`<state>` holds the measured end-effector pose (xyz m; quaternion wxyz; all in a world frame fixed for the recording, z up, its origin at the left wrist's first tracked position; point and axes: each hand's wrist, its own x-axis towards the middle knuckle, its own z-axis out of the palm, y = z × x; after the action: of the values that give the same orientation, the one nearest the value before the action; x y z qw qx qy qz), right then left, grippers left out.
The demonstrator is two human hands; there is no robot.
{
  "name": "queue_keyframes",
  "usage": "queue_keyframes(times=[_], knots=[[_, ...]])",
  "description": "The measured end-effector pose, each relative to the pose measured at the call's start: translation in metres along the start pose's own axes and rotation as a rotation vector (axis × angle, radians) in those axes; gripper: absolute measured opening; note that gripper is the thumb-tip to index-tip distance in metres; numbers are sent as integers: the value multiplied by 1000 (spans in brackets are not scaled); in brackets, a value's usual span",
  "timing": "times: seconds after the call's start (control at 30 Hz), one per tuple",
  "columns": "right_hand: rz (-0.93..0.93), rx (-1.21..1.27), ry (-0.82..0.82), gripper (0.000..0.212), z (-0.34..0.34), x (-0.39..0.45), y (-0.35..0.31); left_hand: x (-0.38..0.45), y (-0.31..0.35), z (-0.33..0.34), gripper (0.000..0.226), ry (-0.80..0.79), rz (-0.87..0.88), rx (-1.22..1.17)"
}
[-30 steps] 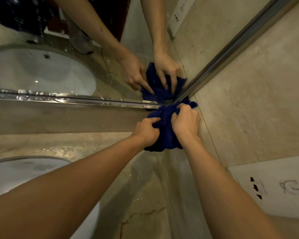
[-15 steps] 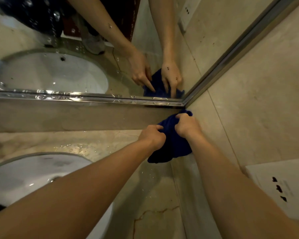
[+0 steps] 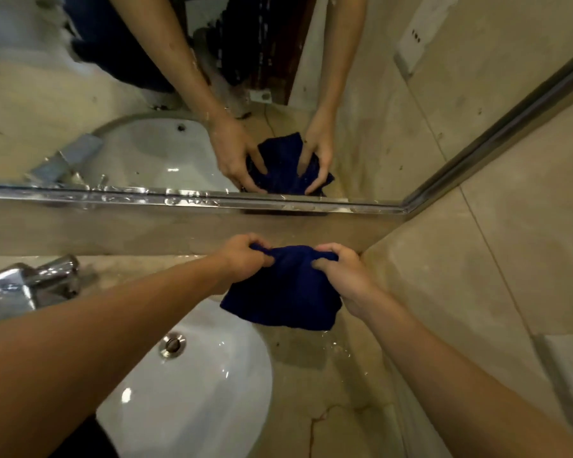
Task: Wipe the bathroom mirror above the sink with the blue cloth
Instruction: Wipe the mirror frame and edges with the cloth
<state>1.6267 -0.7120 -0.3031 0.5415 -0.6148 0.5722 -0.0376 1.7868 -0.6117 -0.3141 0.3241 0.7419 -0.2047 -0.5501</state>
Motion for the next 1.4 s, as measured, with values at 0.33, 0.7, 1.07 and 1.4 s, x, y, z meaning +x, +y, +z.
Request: queue_keyframes(times=[0.33,0.7,1.07,1.4], knots=[[-41,262,-193,28,129,-40,-58,-55,-52,-118,27,230,-135,-291],[-47,153,-495,17,249,-73,-93,-168,-104,-197,33,565,-225,-312],[-163,137,-726,24,327,-185,-191,-293,-119,-289,15,1171,-78,-143],[-260,49,-575,30,448,-216,-245,-276,-206,-387,31,1069,-83,-486]])
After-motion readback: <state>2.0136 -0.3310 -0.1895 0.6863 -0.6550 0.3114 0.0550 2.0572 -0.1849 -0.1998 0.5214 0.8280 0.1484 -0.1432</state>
